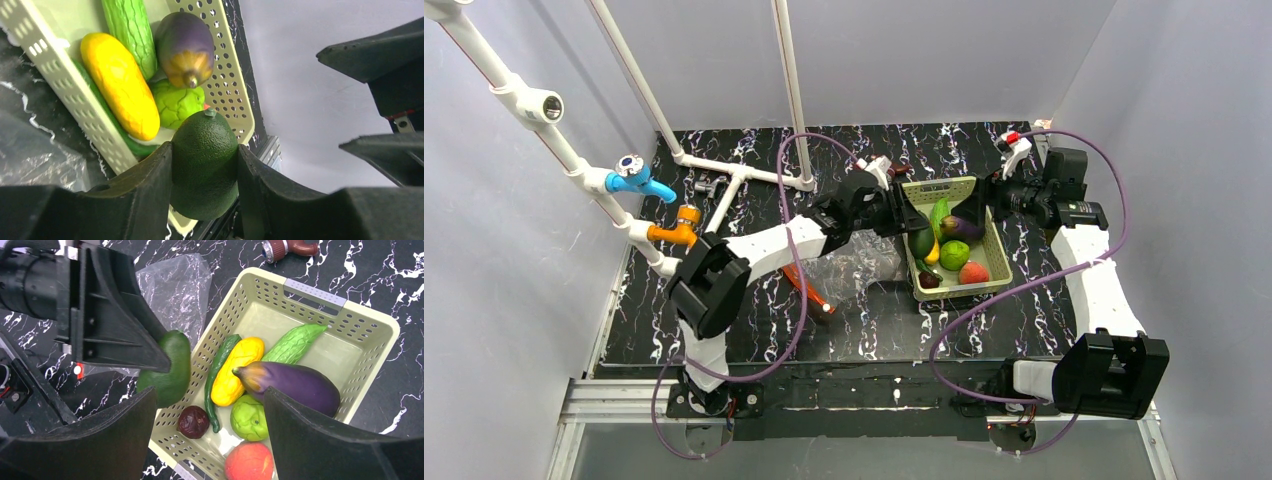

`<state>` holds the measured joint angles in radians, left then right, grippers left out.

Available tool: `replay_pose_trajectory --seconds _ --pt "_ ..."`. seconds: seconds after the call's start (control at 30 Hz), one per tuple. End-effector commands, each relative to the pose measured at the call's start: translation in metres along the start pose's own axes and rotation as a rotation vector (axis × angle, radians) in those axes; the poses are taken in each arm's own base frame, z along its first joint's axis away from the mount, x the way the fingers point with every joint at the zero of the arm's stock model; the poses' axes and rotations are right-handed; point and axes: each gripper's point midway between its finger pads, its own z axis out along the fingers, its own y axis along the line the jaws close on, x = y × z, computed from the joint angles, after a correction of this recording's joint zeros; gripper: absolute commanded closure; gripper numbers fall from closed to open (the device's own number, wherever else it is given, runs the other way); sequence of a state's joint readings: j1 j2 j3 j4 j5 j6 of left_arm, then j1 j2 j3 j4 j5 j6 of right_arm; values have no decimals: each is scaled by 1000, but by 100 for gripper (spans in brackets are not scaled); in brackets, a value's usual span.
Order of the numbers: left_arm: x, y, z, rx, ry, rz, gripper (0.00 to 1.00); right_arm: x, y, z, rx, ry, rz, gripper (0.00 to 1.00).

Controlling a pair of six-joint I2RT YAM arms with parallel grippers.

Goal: Open the zip-top bag and remove the fake food
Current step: Place the fake vegetable in the bin.

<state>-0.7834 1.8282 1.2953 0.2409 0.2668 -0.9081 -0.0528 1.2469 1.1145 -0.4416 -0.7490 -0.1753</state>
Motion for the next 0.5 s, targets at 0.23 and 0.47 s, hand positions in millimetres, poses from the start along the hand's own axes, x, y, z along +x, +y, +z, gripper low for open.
replay_pose_trajectory --seconds 0.23,0.47 --pt "-5 -21 -5 -18 25 117 2 -10 3 -7 -23 -39 -66 16" --pt "-18 -31 -45 -43 -37 251 2 -10 6 -8 -37 -40 -61 16"
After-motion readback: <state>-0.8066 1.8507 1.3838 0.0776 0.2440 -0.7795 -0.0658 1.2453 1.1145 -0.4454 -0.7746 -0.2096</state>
